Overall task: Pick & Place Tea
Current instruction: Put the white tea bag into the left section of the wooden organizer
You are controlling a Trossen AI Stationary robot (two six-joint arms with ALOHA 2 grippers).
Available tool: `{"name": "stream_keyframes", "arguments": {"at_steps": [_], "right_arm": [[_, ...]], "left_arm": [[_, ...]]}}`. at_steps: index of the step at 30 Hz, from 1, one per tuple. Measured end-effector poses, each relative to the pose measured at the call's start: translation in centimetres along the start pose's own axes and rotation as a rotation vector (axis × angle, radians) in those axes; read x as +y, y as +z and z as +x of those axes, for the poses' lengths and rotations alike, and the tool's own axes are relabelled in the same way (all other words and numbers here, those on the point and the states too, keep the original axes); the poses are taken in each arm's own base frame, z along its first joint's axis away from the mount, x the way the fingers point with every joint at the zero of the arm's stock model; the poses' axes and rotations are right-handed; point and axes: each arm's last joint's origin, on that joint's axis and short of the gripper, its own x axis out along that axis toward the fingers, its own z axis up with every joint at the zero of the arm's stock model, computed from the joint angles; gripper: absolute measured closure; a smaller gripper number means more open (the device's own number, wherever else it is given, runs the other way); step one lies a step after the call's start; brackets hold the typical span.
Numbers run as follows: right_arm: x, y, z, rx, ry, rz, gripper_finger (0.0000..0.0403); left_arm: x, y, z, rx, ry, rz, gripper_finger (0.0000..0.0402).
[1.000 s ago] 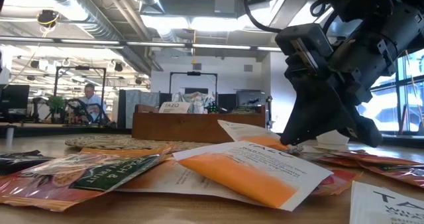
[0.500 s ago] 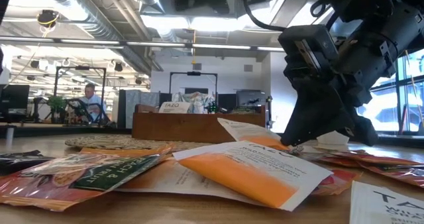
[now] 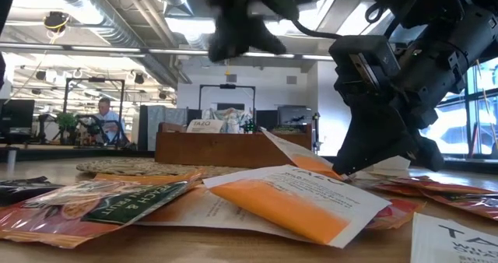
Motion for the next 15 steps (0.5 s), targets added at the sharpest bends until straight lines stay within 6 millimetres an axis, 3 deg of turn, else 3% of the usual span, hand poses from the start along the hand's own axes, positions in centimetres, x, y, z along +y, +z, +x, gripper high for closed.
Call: {"name": "stream_keyframes", "arguments": {"at_steps": [8, 15], "right_arm": [[0.0, 0.0, 0.0, 0.0, 0.004, 0.002, 0.0402], [0.1, 0.0, 0.0, 0.002, 0.008, 0.005, 0.0402]], "left_arm": [[4.0, -2.5, 2.3, -0.071, -0.063, -0.222, 0.0232], [5.0, -3.5, 2.8, -0.111, -0.06, -0.262, 0.0233]]}}
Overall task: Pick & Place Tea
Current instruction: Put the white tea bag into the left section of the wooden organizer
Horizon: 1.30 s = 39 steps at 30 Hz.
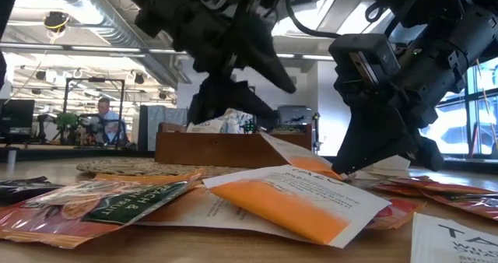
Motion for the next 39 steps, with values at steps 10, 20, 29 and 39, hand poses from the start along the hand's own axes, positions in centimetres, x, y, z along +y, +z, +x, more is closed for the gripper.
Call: {"name": "stream_keyframes", "arguments": {"at_steps": [10, 20, 29, 39], "right_arm": [[0.0, 0.0, 0.0, -0.001, 0.003, 0.003, 0.0402], [-0.2, 0.5, 0.1, -0.004, -0.005, 0.011, 0.0401], [-0.2, 0.6, 0.2, -0.005, -0.007, 0.011, 0.0399], [-0.2, 0.6, 0.2, -0.004, -0.01, 0.008, 0.0399]], "left_arm": [[1.4, 1.7, -0.3, -0.067, 0.071, -0.001, 0.0233], [2.9, 1.2, 0.7, -0.056, 0.174, -0.006, 0.0233], [2.8, 1.0, 0.9, 0.003, 0.126, -0.028, 0.0233], [2.7, 1.1, 1.0, 0.001, 0.11, 0.012, 0.0288]]}}
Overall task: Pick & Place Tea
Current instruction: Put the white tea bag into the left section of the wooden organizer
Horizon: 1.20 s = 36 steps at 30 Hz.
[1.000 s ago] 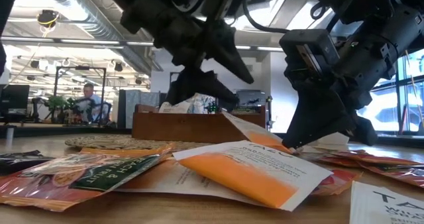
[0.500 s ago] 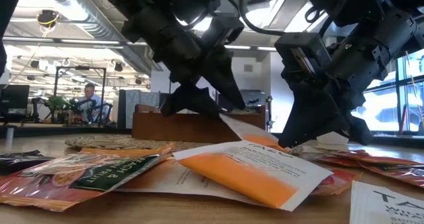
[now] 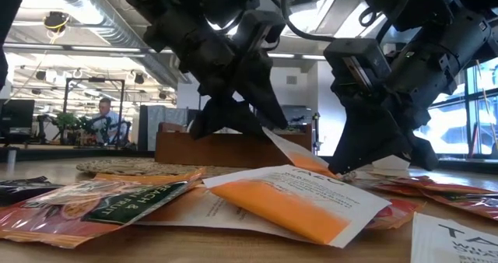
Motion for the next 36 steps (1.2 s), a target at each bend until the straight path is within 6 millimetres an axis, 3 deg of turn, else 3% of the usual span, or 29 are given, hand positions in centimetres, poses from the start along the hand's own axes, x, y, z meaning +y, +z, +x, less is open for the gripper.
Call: {"name": "stream_keyframes", "arguments": {"at_steps": [12, 17, 25, 29, 36], "right_arm": [[0.0, 0.0, 0.0, 0.0, 0.001, -0.018, 0.0398], [0.2, 0.0, 0.0, 0.001, 0.021, -0.078, 0.0393], [1.0, 0.5, -1.3, 0.037, 0.077, -0.088, 0.0288], [1.4, 1.3, -3.7, 0.01, 0.071, -0.118, 0.0251], [1.7, 2.7, -7.7, -0.045, 0.083, -0.134, 0.0233]], "left_arm": [[0.1, 0.1, 0.0, -0.008, 0.007, 0.026, 0.0394], [0.1, 0.1, 0.0, 0.004, -0.002, 0.034, 0.0398], [-0.4, 0.3, -0.7, 0.02, -0.043, 0.067, 0.0399], [-1.0, 1.3, -3.0, 0.012, -0.074, 0.12, 0.0399], [-1.0, 3.4, -11.2, -0.016, -0.043, 0.371, 0.0399]]}}
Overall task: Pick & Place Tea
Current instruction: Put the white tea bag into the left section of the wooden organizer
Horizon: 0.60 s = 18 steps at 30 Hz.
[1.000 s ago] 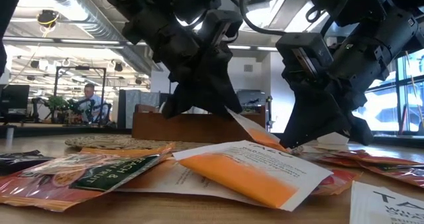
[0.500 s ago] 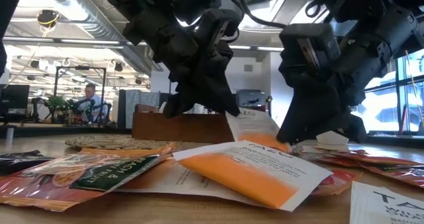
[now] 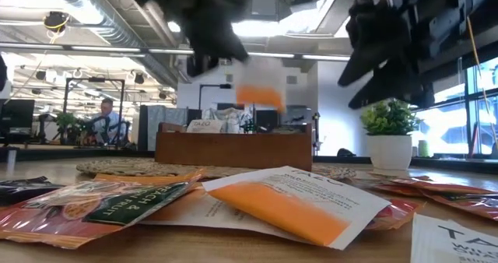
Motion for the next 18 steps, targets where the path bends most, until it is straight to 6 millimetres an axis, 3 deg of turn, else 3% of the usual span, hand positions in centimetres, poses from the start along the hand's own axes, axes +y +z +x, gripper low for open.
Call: {"name": "stream_keyframes", "arguments": {"at_steps": [4, 8, 12, 18], "right_arm": [[0.2, 0.5, -0.9, -0.062, 0.002, 0.008, 0.0232], [0.1, 0.6, -0.8, -0.093, -0.013, 0.009, 0.0232], [0.0, 0.5, -0.7, -0.098, -0.026, 0.008, 0.0232], [0.0, 0.7, -0.7, -0.144, -0.046, 0.014, 0.0232]], "left_arm": [[0.8, 0.4, -5.0, -0.024, 0.062, 0.157, 0.0399], [2.7, 0.1, -8.2, -0.007, 0.232, 0.209, 0.0399], [4.9, 0.2, -9.1, 0.056, 0.247, 0.263, 0.0399], [7.8, 0.7, -8.1, 0.113, 0.182, 0.303, 0.0399]]}}
